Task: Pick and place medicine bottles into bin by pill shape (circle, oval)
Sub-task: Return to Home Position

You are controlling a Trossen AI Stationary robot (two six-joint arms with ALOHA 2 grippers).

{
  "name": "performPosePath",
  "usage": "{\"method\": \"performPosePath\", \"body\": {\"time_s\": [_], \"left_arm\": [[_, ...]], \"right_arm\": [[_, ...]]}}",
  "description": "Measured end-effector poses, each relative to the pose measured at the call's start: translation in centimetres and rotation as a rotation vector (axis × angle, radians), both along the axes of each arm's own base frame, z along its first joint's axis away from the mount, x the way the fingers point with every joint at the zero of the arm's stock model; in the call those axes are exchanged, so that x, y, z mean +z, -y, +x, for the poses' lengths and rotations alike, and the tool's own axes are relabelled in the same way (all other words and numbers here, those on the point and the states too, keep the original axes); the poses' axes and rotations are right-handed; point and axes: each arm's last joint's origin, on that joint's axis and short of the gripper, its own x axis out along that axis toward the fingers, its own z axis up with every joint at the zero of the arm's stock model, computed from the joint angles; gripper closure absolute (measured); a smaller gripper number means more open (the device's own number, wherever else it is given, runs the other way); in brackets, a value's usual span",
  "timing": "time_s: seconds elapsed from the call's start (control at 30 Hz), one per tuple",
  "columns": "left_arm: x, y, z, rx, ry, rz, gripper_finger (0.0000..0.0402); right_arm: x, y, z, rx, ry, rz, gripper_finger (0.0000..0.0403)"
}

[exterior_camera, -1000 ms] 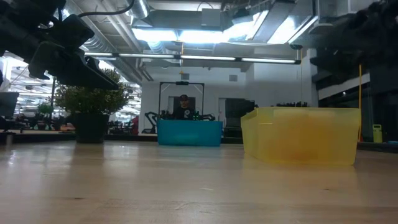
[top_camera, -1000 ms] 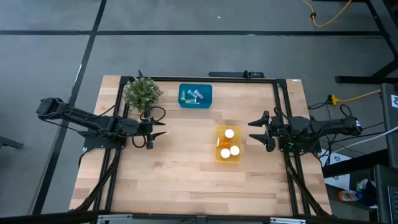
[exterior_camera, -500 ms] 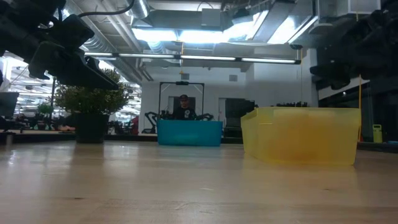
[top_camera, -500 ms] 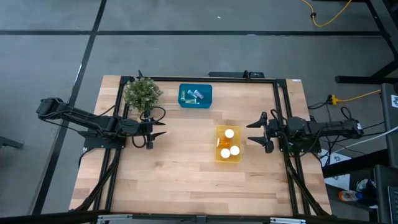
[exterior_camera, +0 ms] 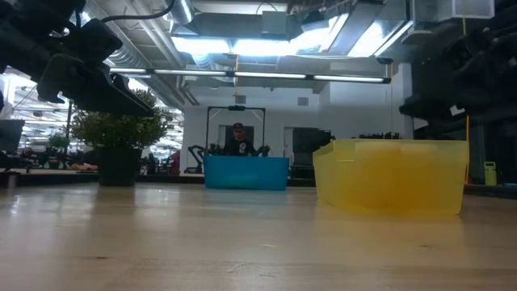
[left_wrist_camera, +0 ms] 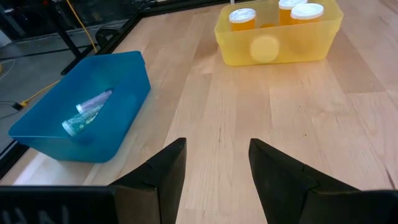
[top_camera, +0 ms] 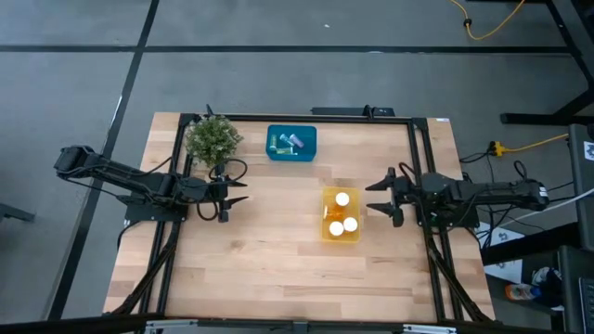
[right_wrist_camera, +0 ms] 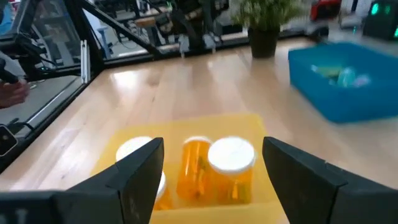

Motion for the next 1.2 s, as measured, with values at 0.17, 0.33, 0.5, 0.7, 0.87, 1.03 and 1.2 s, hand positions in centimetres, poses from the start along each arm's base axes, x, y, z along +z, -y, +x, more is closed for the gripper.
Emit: {"method": "performPosePath", "body": {"time_s": [0.17,0.33,0.5,0.7,0.87,1.03,1.2], "left_arm": [[0.0,0.0,0.0,-0.001,0.0,0.0,0.0233],[0.0,0.0,0.0,-0.001,0.0,0.003,0.0233],[0.1,0.0,0.1,-0.035,-0.007,0.082,0.0233],[0.2,-0.2,-0.1,0.018,0.008,0.027,0.0233],[0.6,-0.3,-0.8,0.037,0.038,-0.013,0.0233],[1.3,-0.5,-1.9,0.042,0.099,-0.037,0.0233],[1.4,-0.7,-3.2,0.068,0.108,-0.098,0.0233]], "right_arm": [[-0.5,0.1,0.3,-0.007,-0.059,0.051,0.0127],[-0.6,0.1,0.3,-0.004,-0.072,0.037,0.0127],[-0.6,0.1,0.3,0.0,-0.071,0.016,0.0127],[-0.6,0.1,0.3,0.002,-0.071,0.003,0.0127],[-0.6,0.1,0.3,0.002,-0.07,0.005,0.0127],[-0.6,0.1,0.3,0.002,-0.07,0.005,0.0127],[-0.6,0.1,0.3,-0.001,-0.07,0.015,0.0127]]}}
